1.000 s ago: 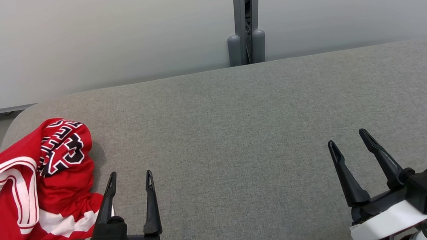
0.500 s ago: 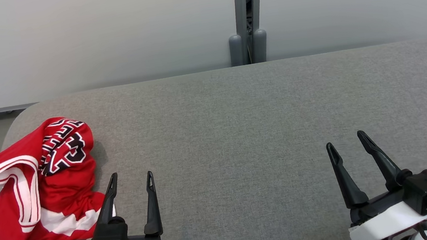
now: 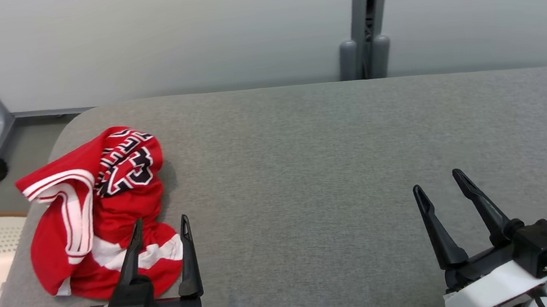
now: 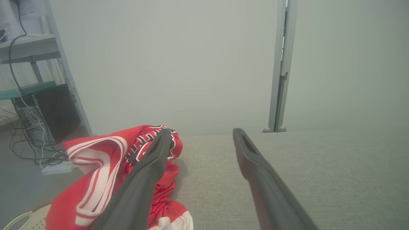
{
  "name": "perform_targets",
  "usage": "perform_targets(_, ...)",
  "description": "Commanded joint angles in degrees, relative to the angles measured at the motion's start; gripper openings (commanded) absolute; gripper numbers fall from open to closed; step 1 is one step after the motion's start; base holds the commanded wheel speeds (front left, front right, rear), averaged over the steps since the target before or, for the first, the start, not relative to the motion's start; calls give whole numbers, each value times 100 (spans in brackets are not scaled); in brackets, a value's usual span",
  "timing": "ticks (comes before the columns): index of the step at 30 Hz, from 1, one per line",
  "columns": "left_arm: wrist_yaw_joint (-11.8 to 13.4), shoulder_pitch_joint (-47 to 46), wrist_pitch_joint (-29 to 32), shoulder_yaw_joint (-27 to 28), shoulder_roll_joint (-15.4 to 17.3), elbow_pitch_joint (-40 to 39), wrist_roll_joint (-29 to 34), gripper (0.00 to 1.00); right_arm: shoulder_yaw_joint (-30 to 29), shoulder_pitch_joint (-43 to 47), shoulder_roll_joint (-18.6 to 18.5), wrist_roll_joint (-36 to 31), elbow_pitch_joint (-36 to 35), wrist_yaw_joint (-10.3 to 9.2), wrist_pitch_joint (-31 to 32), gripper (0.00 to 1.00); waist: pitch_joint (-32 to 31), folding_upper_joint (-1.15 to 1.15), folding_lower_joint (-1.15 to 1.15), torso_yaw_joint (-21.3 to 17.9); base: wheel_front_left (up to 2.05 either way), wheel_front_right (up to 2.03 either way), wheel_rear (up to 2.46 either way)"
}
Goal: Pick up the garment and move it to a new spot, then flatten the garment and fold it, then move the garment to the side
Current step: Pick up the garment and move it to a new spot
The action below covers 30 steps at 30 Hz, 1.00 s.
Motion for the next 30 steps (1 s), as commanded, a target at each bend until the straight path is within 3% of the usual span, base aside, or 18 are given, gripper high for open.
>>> perform_targets(1, 1, -76, -32, 38, 23, 6, -40, 100, -21, 62, -42, 2, -17, 8, -41, 100, -28, 0, 0, 201, 0, 0, 0)
perform_targets(19, 54, -36, -32, 24, 23, -80, -184, 100, -16, 106, -41, -31, 5, 8, -41, 100, -35, 0, 0, 1204, 0, 0, 0)
perform_targets(30, 100, -33, -31, 3, 22, -204, -261, 100, 4, 31, -42, -93, 25, 8, -41, 100, 113, 0, 0, 1533, 0, 0, 0)
